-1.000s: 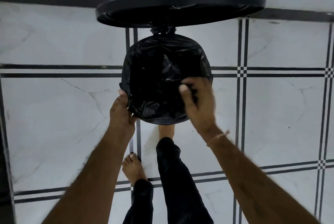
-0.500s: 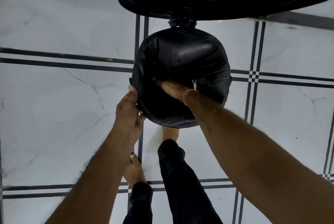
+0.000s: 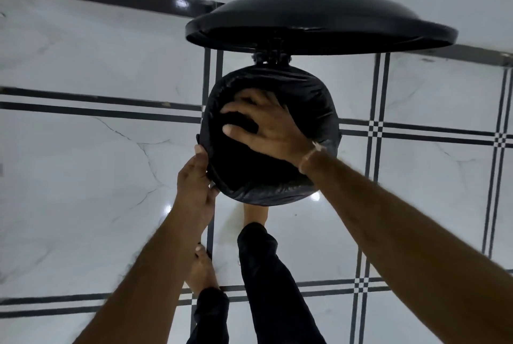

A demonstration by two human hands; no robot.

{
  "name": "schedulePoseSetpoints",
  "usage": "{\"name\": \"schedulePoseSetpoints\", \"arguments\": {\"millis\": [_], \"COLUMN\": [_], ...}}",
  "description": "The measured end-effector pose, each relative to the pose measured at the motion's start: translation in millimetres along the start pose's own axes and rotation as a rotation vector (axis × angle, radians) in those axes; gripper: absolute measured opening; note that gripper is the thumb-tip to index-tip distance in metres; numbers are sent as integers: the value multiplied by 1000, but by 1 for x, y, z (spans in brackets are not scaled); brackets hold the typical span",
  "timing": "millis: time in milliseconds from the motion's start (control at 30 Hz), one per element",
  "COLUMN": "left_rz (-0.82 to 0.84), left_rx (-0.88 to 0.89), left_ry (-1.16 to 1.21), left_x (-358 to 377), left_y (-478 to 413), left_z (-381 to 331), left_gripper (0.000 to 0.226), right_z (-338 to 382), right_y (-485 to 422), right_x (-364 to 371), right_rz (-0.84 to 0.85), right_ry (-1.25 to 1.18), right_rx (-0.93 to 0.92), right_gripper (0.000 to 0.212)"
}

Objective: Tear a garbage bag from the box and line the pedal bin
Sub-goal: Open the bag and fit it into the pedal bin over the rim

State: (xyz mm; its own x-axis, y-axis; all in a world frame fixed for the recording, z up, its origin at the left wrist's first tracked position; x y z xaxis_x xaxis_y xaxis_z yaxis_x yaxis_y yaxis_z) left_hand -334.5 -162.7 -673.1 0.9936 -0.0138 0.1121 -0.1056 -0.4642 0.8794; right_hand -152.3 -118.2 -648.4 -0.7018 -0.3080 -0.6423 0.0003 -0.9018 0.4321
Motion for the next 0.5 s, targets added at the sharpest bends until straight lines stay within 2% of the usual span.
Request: {"name": "schedulePoseSetpoints", "arguments": {"millis": [133, 267, 400, 500], "left_rz": [1, 19, 18, 10], "left_rx": [16, 19, 20, 9], "left_ry": [-5, -16, -19, -8], "left_x": [-1, -3, -3, -1], "left_y": [-2, -5, -8, -3], "left_z": [0, 4, 7, 4], "left_gripper": [31, 30, 31, 31], "right_z": [-41, -56, -67, -63], "right_y": [-47, -53, -56, -36], "right_x": [19, 22, 17, 11], "right_rz": [106, 178, 219, 152], "right_ry": [3, -95, -70, -137], "right_rx": [252, 448, 487, 463], "right_gripper": [74, 60, 63, 54]}}
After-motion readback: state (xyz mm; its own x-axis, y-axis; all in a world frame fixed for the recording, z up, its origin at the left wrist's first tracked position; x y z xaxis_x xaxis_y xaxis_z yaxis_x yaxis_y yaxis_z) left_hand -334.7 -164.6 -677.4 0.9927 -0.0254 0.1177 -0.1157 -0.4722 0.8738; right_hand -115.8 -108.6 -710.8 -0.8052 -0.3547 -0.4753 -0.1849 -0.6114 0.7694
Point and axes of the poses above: each hand's wrist, its own y-axis away from the middle knuckle, its own x-axis out of the palm, z = x × y, the point moved 5 cm from there along -y, towards the middle knuckle, and after that the axes turned 7 degrees about -y, right-handed, at the moved point
